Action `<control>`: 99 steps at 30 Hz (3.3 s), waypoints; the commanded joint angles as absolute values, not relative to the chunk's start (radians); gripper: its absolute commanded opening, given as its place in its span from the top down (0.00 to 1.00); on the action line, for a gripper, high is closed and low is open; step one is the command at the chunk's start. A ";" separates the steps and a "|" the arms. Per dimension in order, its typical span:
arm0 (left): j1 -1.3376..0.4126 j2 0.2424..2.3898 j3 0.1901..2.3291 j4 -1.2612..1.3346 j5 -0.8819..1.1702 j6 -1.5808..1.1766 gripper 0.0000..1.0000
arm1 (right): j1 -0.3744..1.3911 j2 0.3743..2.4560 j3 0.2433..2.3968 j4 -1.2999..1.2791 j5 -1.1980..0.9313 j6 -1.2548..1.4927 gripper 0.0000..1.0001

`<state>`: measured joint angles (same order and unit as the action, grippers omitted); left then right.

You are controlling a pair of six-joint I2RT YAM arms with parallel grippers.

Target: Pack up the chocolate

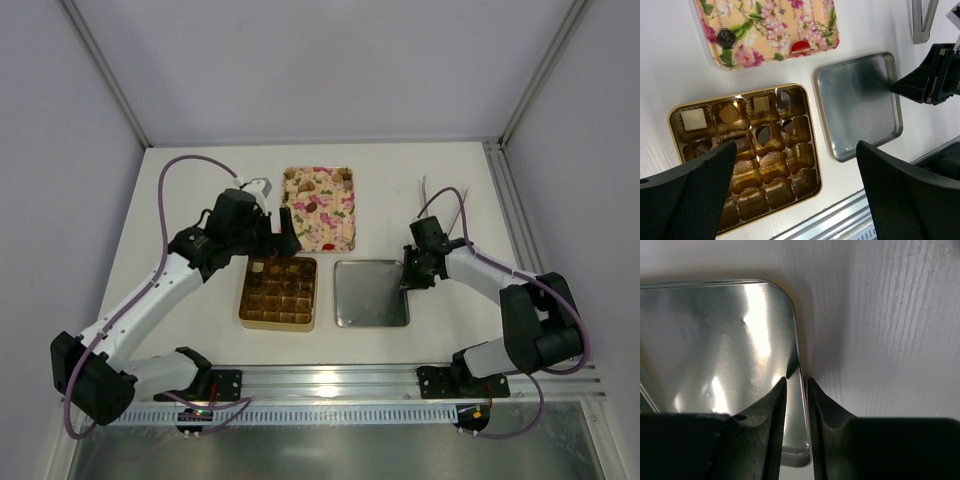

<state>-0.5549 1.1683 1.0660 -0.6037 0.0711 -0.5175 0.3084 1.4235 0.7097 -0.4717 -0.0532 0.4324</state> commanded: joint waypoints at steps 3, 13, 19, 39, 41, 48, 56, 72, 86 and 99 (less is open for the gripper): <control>-0.577 1.193 1.109 -0.598 0.112 -0.511 0.00 | 0.319 1.447 0.715 -0.423 -0.074 0.439 0.87; -0.598 1.252 1.137 -0.577 0.212 -0.503 0.00 | 0.272 1.310 0.810 -0.546 -0.123 0.391 0.96; -0.601 1.314 1.155 -0.535 0.282 -0.522 0.00 | 0.229 1.230 0.888 -0.624 -0.175 0.370 0.96; -0.626 1.541 1.207 -0.359 0.382 -0.627 0.00 | 0.120 1.146 0.947 -0.715 -0.285 0.342 0.96; -0.630 1.561 1.223 -0.357 0.384 -0.624 0.00 | 0.120 1.157 0.921 -0.683 -0.247 0.354 0.91; -0.646 1.707 1.321 -0.400 0.374 -0.577 0.06 | 0.120 1.209 0.813 -0.601 -0.127 0.394 0.68; -0.658 1.848 1.399 -0.452 0.319 -0.542 0.13 | 0.121 1.319 0.750 -0.485 -0.074 0.460 0.71; -0.693 2.028 1.493 -0.489 0.314 -0.528 0.15 | 0.124 1.491 0.738 -0.373 -0.072 0.492 0.74; -0.696 2.063 1.490 -0.454 0.383 -0.557 0.32 | 0.117 1.551 0.746 -0.325 -0.207 0.476 0.96; -0.696 1.980 1.482 -0.390 0.498 -0.629 0.72 | 0.115 1.467 0.765 -0.324 -0.317 0.485 0.96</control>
<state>-0.6846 2.0613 1.4731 -0.4629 0.3985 -0.5999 0.1070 1.5211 0.7441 -0.3389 -0.2356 0.4793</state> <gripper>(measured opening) 0.316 0.040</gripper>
